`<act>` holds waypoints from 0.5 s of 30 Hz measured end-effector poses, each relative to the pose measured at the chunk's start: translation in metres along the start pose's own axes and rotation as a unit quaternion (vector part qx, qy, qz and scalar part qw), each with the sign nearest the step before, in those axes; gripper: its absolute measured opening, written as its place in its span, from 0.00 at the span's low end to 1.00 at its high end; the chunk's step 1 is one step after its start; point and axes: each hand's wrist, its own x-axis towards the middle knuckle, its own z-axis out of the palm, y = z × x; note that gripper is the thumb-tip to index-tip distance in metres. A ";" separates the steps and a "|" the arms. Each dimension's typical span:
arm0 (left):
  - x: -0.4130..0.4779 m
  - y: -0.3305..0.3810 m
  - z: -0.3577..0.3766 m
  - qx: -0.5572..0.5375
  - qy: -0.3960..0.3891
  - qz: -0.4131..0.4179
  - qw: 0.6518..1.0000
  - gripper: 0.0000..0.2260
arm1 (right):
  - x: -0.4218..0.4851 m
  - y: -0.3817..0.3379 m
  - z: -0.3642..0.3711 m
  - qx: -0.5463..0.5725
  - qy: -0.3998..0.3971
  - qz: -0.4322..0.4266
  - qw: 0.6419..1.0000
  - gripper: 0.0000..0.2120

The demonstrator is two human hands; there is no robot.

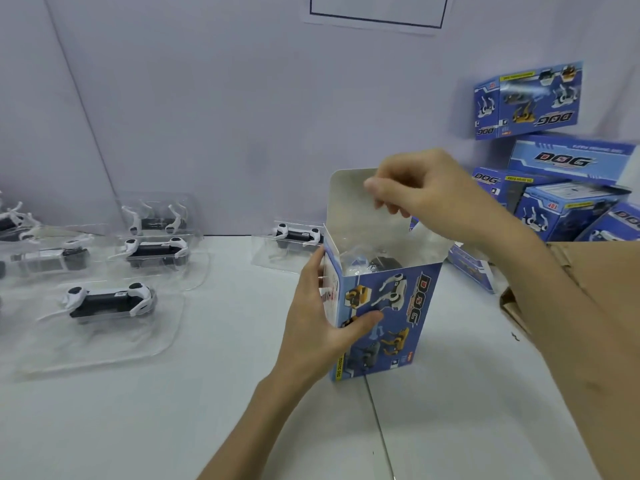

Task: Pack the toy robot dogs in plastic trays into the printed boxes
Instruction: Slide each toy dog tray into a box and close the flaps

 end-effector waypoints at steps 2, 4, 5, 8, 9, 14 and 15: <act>0.001 -0.001 -0.001 0.018 -0.008 0.005 1.000 0.44 | 0.008 0.002 0.017 -0.101 -0.135 0.039 0.985 0.19; 0.002 -0.001 -0.002 0.032 -0.003 0.008 0.999 0.45 | 0.005 0.006 0.040 -0.154 -0.216 0.068 0.962 0.20; 0.002 0.000 -0.002 0.045 0.011 0.017 0.999 0.46 | 0.002 0.009 0.046 -0.153 -0.218 0.073 0.961 0.20; 0.002 0.007 -0.002 0.122 0.082 0.126 0.981 0.44 | -0.003 0.011 0.049 -0.129 -0.197 0.073 0.969 0.20; 0.001 0.009 -0.001 0.143 0.095 0.161 0.972 0.42 | -0.004 0.009 0.048 -0.127 -0.197 0.072 0.969 0.19; 0.003 0.013 -0.002 0.189 0.064 0.217 0.956 0.35 | -0.007 0.003 0.048 -0.132 -0.207 0.082 0.966 0.13; 0.003 0.014 -0.003 0.200 0.062 0.228 0.951 0.34 | -0.008 0.002 0.046 -0.130 -0.207 0.085 0.966 0.12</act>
